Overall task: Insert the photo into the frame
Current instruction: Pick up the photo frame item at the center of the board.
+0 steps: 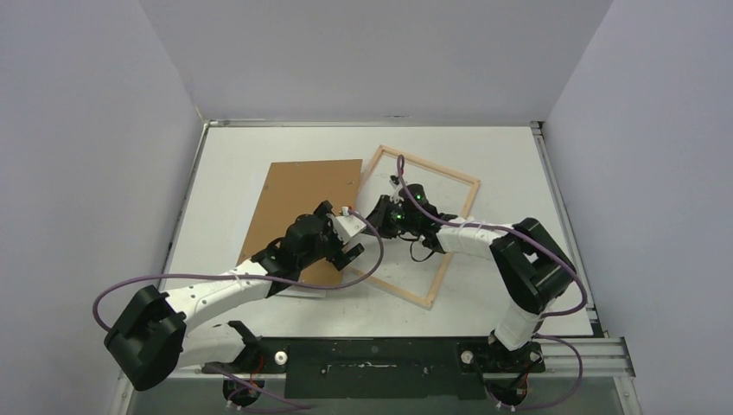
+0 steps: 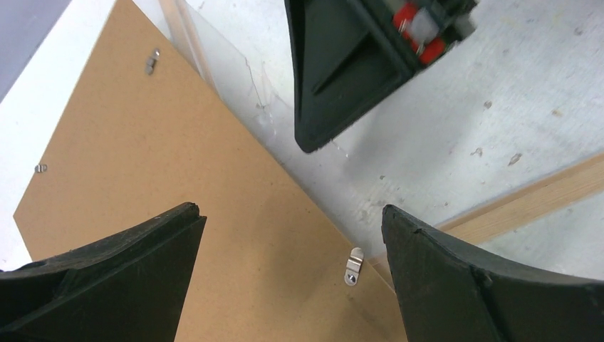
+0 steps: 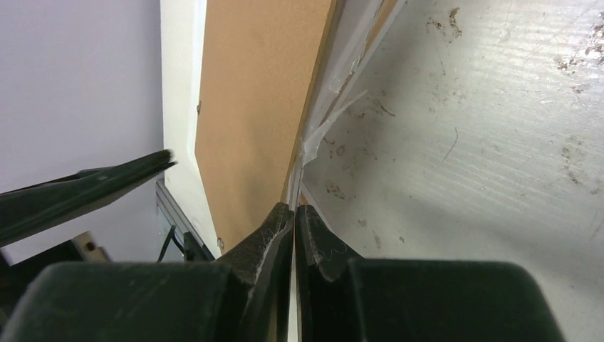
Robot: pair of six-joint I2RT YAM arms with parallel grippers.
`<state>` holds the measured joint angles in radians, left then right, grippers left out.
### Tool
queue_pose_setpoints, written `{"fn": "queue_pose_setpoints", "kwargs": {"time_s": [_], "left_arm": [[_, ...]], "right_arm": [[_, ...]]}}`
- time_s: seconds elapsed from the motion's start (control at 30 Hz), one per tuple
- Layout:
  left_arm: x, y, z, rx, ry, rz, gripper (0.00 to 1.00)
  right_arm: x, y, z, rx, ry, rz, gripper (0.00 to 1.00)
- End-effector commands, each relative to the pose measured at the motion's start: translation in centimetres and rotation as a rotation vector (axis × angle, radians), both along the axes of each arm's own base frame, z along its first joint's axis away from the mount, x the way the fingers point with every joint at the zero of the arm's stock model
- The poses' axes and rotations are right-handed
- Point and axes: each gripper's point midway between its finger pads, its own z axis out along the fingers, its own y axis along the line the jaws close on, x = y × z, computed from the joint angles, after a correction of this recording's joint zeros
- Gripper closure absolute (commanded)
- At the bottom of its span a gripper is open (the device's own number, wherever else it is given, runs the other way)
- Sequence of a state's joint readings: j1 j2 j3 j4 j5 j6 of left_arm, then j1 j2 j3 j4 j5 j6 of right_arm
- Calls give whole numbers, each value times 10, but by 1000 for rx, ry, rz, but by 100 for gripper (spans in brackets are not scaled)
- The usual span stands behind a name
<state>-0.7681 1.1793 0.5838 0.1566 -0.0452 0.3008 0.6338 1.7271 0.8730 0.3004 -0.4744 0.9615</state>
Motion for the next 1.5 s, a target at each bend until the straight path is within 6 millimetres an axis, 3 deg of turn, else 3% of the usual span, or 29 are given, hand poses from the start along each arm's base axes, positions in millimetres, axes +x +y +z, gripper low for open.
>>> {"fn": "queue_pose_setpoints", "kwargs": {"time_s": [0.0, 0.3, 0.6, 0.7, 0.83, 0.93, 1.03, 1.13, 1.2, 1.47], "left_arm": [[8, 1, -7, 44, -53, 1, 4], [26, 15, -14, 144, -86, 58, 4], [45, 71, -29, 235, -51, 191, 3], [49, 80, -31, 240, -37, 203, 3], [51, 63, -15, 192, -49, 138, 4], [56, 35, 12, 123, -66, 99, 4], [46, -2, 29, 60, -41, 38, 4], [30, -30, 19, 62, -15, -29, 4], [25, -37, 5, 74, 4, -46, 4], [36, -20, -29, 190, 12, -17, 4]], "right_arm": [[14, -9, 46, 45, -123, -29, 95], [14, -55, 47, 21, -120, -95, 95], [11, -102, 41, -90, -113, -154, 95], [9, -115, 39, -96, -105, -173, 95], [5, -120, 36, -108, -99, -172, 95], [8, -117, 39, -98, -102, -166, 95], [14, -112, 49, -91, -117, -160, 95], [20, -109, 69, -83, -156, -157, 95], [21, -112, 81, -95, -166, -160, 95], [20, -132, 124, -114, -228, -204, 95]]}}
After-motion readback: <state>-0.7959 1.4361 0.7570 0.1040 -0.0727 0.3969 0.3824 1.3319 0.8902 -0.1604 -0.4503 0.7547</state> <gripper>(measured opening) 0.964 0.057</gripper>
